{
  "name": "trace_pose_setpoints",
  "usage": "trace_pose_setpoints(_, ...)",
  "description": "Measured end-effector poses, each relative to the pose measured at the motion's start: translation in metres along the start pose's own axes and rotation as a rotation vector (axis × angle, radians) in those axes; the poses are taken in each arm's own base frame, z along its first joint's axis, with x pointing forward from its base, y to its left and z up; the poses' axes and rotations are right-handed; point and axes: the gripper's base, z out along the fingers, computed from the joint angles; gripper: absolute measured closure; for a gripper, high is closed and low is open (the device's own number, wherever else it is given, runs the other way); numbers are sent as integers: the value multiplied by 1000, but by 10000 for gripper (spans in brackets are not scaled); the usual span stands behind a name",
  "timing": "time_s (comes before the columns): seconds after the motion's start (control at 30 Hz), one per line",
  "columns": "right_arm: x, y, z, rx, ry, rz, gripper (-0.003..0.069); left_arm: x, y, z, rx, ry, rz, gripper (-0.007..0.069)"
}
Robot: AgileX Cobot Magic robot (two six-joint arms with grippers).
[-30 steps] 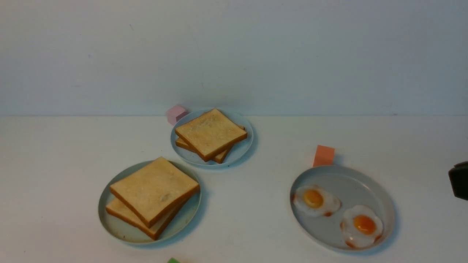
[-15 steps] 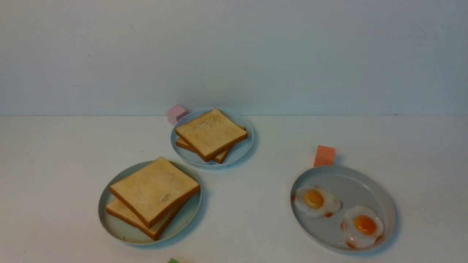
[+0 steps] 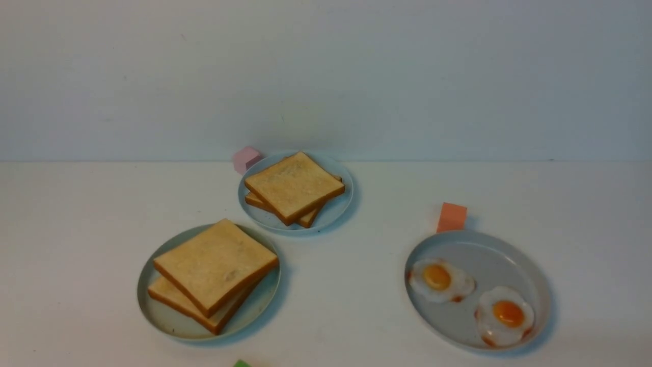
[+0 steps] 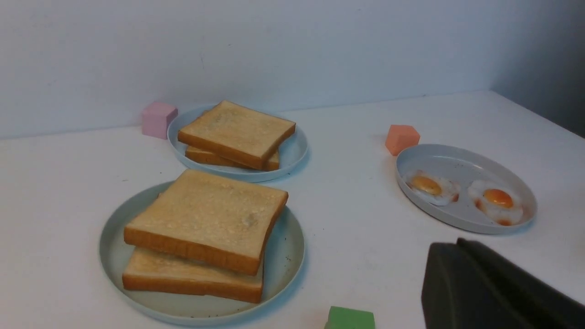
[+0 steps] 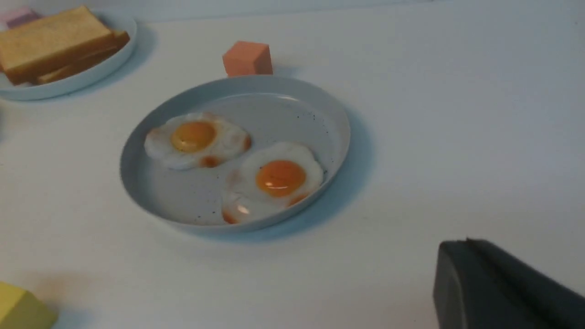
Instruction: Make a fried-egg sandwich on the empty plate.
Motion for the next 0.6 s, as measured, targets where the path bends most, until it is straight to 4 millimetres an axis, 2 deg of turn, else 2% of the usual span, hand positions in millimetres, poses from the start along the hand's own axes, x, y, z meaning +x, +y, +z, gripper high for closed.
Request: trace_pose_setpoints(0.6,0,2,0,-24,0,56,665,0,0,0,0,1,-1,617)
